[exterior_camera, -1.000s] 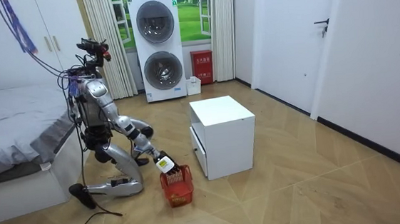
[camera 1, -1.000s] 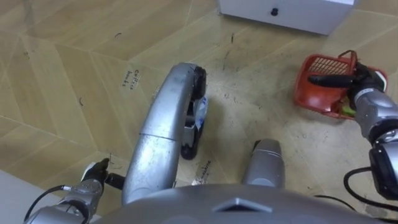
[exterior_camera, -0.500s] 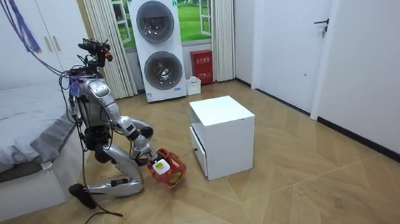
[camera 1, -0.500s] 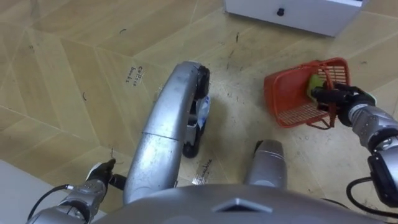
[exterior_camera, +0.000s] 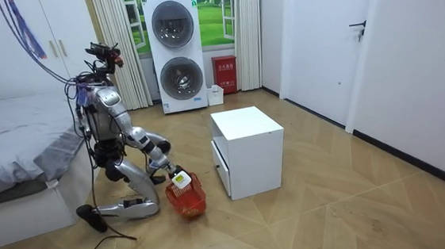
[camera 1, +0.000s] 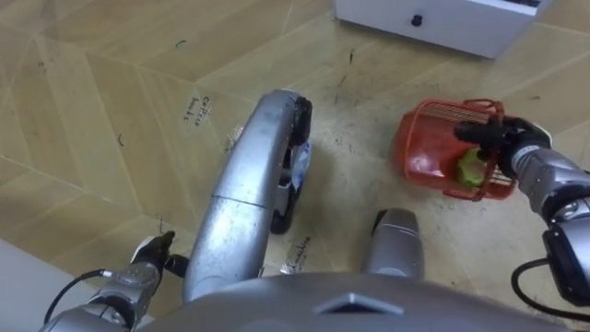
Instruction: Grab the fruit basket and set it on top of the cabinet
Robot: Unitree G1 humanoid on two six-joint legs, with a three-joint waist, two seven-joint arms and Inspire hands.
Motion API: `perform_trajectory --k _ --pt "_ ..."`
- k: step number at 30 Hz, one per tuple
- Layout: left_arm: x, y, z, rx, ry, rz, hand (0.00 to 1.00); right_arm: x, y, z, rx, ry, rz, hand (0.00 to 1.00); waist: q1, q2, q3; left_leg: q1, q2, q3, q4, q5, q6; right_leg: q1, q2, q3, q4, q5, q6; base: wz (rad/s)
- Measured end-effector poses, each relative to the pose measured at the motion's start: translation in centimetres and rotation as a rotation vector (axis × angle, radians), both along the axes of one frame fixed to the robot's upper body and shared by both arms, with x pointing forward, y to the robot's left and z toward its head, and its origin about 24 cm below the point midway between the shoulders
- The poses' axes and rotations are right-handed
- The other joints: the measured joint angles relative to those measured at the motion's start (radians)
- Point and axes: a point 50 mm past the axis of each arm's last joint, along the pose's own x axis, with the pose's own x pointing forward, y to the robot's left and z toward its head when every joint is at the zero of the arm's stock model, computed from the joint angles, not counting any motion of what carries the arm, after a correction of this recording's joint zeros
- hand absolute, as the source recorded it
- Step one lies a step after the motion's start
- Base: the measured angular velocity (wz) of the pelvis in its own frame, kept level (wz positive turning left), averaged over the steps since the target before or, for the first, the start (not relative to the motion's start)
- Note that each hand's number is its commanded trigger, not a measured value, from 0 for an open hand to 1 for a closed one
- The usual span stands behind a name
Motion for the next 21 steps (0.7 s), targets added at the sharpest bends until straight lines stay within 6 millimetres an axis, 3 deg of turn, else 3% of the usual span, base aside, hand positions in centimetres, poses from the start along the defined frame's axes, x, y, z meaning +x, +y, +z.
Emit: perform_trajectory --k 2,7,10,15,17,21 --pt "0.2 0.0 0.0 0.002 -0.009 -0.001 0.0 0.8 1.4 0.1 -0.028 -0.019 0.071 1.0 -0.022 -0.001 -0.0001 0.001 -0.002 -0.017 0.014 0.0 0.0 0.013 0.016 -0.006 0.0 0.0 0.0 -0.07" --pt "1.0 -0.3 0.1 0.023 -0.044 0.002 0.0 1.6 4.0 0.1 -0.097 -0.057 0.192 1.0 -0.078 -0.012 -0.0031 0.019 -0.003 -0.025 0.028 -0.011 0.016 0.049 0.02 -0.017 -0.013 0.0 0.0 0.0" --pt "1.9 -0.4 0.3 0.036 -0.072 0.007 0.0 1.0 5.3 -0.3 -0.128 -0.072 0.239 1.0 -0.105 -0.019 -0.0121 0.027 -0.004 -0.026 0.038 -0.024 0.028 0.07 0.023 -0.02 -0.028 0.0 0.0 0.0" --pt "3.8 -0.1 0.8 0.073 -0.139 0.048 0.0 1.0 7.1 -0.1 -0.177 -0.111 0.325 1.0 -0.144 -0.017 -0.017 0.047 0.005 -0.026 0.024 -0.033 0.048 0.074 0.07 0.021 -0.083 -0.001 0.0 -0.13" --pt "4.7 -0.1 1.1 0.083 -0.172 0.059 0.0 1.6 7.6 0.6 -0.224 -0.145 0.365 1.0 -0.144 -0.016 -0.0207 0.055 0.021 -0.027 0.004 -0.033 0.049 0.05 0.083 0.042 -0.119 -0.002 0.003 -0.4" --pt "5.2 -0.3 1.2 0.108 -0.204 0.124 0.0 2.7 9.6 1.7 -0.3 -0.221 0.455 1.0 -0.138 -0.008 -0.0295 0.14 0.071 -0.051 -0.132 -0.03 0.054 0.033 0.111 0.044 -0.334 -0.002 0.005 -0.61"
